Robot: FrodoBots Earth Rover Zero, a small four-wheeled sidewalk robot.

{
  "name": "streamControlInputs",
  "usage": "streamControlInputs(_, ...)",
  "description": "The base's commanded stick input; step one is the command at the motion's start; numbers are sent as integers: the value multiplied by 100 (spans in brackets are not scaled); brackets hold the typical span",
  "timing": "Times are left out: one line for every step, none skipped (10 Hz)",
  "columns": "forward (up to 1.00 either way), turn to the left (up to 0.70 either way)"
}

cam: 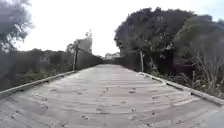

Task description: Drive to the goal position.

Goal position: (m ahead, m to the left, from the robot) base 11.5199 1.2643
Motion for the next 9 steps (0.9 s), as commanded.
streamControlInputs(70, 0)
streamControlInputs(70, 0)
streamControlInputs(70, 0)
streamControlInputs(70, 0)
streamControlInputs(70, 0)
streamControlInputs(70, 0)
streamControlInputs(70, 0)
streamControlInputs(70, 0)
streamControlInputs(70, 2)
